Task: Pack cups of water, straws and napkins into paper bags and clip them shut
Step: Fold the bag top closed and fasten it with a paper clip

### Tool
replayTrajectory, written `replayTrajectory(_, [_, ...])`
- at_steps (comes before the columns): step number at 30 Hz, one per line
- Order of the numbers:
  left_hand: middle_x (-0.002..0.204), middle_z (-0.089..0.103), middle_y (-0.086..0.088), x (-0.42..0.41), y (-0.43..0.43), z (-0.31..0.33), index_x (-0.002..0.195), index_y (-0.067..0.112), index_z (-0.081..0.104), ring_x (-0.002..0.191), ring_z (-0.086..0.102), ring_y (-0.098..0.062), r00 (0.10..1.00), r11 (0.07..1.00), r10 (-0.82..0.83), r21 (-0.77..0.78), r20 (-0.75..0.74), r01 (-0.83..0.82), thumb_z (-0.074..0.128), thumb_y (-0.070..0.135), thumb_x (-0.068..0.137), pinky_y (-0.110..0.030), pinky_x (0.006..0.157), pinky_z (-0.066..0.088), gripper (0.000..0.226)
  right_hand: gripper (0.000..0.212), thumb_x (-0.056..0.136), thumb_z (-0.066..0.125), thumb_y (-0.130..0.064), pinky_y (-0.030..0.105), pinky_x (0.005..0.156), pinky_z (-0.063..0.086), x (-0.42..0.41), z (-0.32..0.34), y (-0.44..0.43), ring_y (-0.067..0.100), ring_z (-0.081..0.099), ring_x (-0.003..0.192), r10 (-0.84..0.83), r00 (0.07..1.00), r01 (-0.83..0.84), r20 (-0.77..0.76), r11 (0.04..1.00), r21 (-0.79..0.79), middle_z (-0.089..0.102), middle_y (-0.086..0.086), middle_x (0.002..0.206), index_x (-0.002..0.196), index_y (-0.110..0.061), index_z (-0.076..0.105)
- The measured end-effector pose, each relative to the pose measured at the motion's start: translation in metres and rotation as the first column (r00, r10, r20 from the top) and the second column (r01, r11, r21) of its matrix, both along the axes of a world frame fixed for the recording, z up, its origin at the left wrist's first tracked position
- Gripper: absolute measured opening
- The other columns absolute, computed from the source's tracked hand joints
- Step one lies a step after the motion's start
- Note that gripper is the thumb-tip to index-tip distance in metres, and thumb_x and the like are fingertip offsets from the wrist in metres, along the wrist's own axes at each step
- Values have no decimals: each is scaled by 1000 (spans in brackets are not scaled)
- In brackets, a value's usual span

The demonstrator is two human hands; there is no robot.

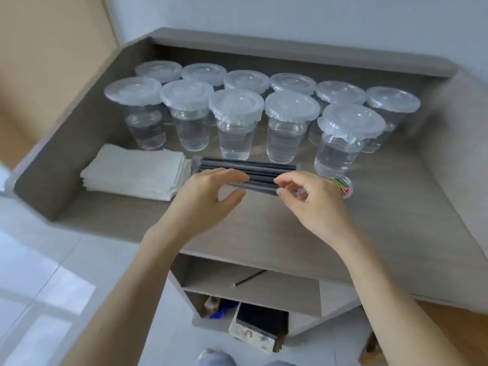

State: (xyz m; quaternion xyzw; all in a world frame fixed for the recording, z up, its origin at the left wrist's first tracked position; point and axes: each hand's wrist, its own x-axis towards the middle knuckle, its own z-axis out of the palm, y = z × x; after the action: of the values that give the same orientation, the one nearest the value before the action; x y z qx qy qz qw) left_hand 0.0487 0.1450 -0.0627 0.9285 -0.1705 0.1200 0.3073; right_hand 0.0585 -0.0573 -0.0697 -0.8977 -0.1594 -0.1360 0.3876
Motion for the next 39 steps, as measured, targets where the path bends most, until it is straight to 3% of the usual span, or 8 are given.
replayTrajectory(5, [111, 64, 13, 27, 12, 1, 113, 20, 66, 102, 53, 4, 991, 991, -135, -11, -13, 135, 60, 21, 88, 3, 84, 29, 25, 16, 80, 66, -3, 3, 72, 37, 7, 0, 5, 2, 55, 76, -211, 971, 214, 111, 977, -18, 64, -8, 85, 93, -11, 71])
replayTrajectory(8, [113, 64, 13, 36, 7, -1, 114, 21, 65, 106, 54, 1, 977, 978, -210, -23, -34, 210, 59, 23, 89, -6, 88, 35, 25, 12, 77, 66, 0, 14, 70, 33, 8, -8, -7, 18, 54, 74, -360, 904, 387, 230, 919, -81, 66, 0, 82, 86, -8, 70])
replayTrajectory(12, [111, 64, 14, 44, -9, -1, 114, 23, 65, 105, 55, 0, 963, 963, -265, -69, -52, 261, 59, 23, 89, -17, 91, 42, 25, 9, 79, 65, -3, 28, 70, 42, 8, -14, -26, 28, 58, 73, -487, 858, 504, 166, 860, -81, 64, 5, 80, 84, -9, 69])
replayTrajectory(15, [109, 64, 13, 48, -24, -2, 113, 21, 66, 102, 54, 1, 947, 947, -317, -74, -55, 312, 60, 22, 89, -13, 87, 40, 24, 10, 79, 65, -3, 35, 71, 46, 8, -15, -36, 31, 58, 75, -506, 848, 523, 157, 847, -96, 64, 7, 80, 85, -9, 70])
replayTrajectory(19, [109, 66, 12, 54, -43, -2, 111, 19, 66, 102, 56, -3, 938, 937, -343, -77, -44, 339, 61, 19, 88, -13, 87, 39, 24, 16, 81, 67, -16, 27, 73, 32, 16, -9, -48, 32, 55, 88, -535, 844, 528, 46, 813, -245, 66, 6, 89, 97, -12, 70])
replayTrajectory(25, [107, 68, 8, 57, -65, -4, 109, 19, 67, 100, 57, -7, 939, 937, -344, -77, -28, 341, 61, 20, 87, -20, 86, 41, 23, 17, 80, 69, -30, 37, 80, 46, 31, 10, -54, 24, 54, 93, -511, 840, 430, -180, 831, -352, 57, 2, 87, 94, -21, 73])
replayTrajectory(35, [106, 67, 10, 56, -67, -6, 108, 20, 68, 101, 59, -8, 939, 938, -343, -77, -39, 339, 62, 20, 87, -23, 89, 43, 22, 11, 86, 61, -20, 34, 70, 41, 25, -5, -53, 24, 43, 85, -511, 859, 499, -2, 839, -217, 54, -11, 71, 84, -23, 72])
replayTrajectory(39, [106, 68, 9, 56, -69, -4, 109, 19, 68, 100, 58, -6, 935, 935, -351, -65, -55, 348, 62, 20, 87, -22, 88, 42, 23, 10, 86, 63, -21, 29, 69, 35, 25, -5, -56, 25, 49, 84, -493, 870, 490, 17, 859, -147, 69, -4, 80, 87, -20, 74])
